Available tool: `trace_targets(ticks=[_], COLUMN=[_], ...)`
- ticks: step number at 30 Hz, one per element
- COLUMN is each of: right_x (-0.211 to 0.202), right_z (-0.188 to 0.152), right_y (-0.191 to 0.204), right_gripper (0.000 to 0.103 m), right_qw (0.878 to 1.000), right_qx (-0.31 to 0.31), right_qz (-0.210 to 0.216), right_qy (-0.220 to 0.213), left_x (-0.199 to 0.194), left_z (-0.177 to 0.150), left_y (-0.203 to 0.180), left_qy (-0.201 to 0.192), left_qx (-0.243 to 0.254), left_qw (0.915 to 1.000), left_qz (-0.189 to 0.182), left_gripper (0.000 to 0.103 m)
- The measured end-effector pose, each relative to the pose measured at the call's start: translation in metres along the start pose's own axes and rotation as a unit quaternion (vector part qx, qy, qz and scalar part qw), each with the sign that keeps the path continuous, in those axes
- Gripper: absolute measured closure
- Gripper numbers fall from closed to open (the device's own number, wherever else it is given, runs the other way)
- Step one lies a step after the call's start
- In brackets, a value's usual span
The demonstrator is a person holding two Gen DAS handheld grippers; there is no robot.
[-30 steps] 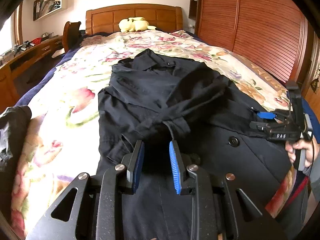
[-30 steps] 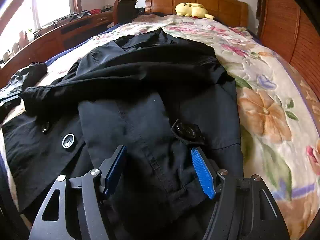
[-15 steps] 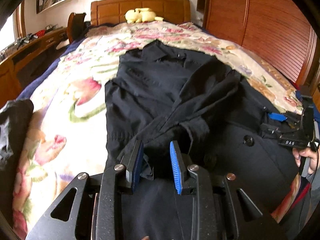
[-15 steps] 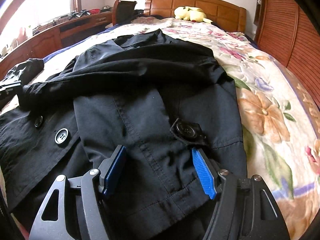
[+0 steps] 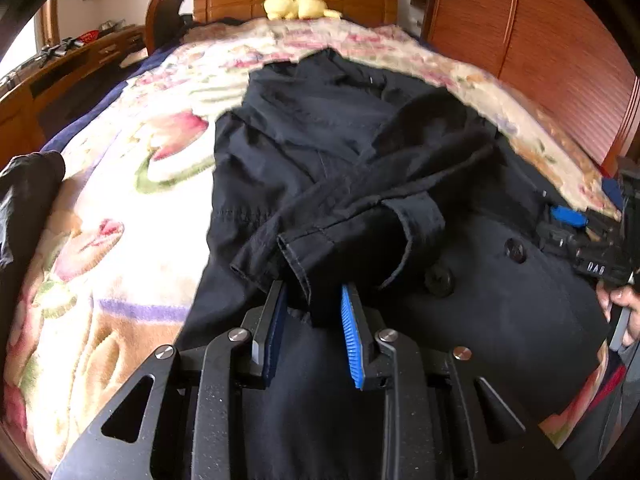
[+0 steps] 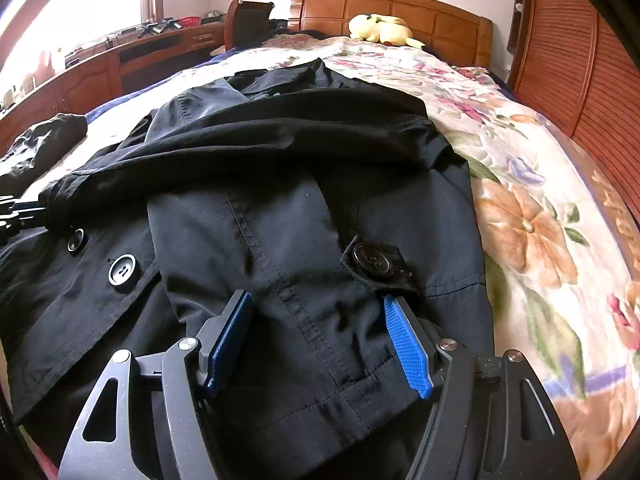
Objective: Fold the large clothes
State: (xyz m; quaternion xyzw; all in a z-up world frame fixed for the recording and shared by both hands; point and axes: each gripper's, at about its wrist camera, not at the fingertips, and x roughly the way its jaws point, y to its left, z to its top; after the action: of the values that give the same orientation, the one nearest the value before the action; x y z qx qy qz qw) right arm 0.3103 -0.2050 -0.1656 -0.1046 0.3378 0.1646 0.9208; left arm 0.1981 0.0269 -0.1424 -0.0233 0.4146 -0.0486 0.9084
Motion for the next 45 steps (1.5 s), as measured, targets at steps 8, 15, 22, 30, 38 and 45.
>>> trace_targets(ticks=[8,15,22,30,38,45], right_x=[0.000,0.000,-0.002,-0.030,-0.011,0.014], right_z=[0.000,0.000,0.000,0.033,0.083,0.050], right_y=[0.001,0.001,0.001,0.018,0.097,0.155], right_gripper=[0.033,0.033,0.033,0.033,0.058,0.063], right_qw=[1.000,1.000,1.000,0.999,0.987,0.970], right_qx=[-0.003,-0.003,-0.003,-0.016,-0.047,-0.101], right_qz=[-0.004,-0.004,-0.003,0.032,0.156,0.205], right_qy=[0.000,0.000,0.001,-0.026,-0.011,0.080], left_x=[-0.031,-0.050,-0.061,-0.067,-0.069,-0.067], left_z=[0.000,-0.032,-0.057,-0.053,-0.053,-0.058], left_y=[-0.015,-0.033,-0.049,-0.018,0.020,0.041], left_qy=[-0.047,-0.029,-0.022,-0.020,-0.027,-0.023], left_qx=[0.047,0.066,0.090,0.050,0.021,0.009], left_qw=[0.9966,0.9948,0.9937,0.9972,0.9993,0.9996], left_qz=[-0.048,-0.072,-0.063,-0.052,-0.016,-0.009], left_gripper=[0.101,0.102,0.102,0.092,0.081,0.080])
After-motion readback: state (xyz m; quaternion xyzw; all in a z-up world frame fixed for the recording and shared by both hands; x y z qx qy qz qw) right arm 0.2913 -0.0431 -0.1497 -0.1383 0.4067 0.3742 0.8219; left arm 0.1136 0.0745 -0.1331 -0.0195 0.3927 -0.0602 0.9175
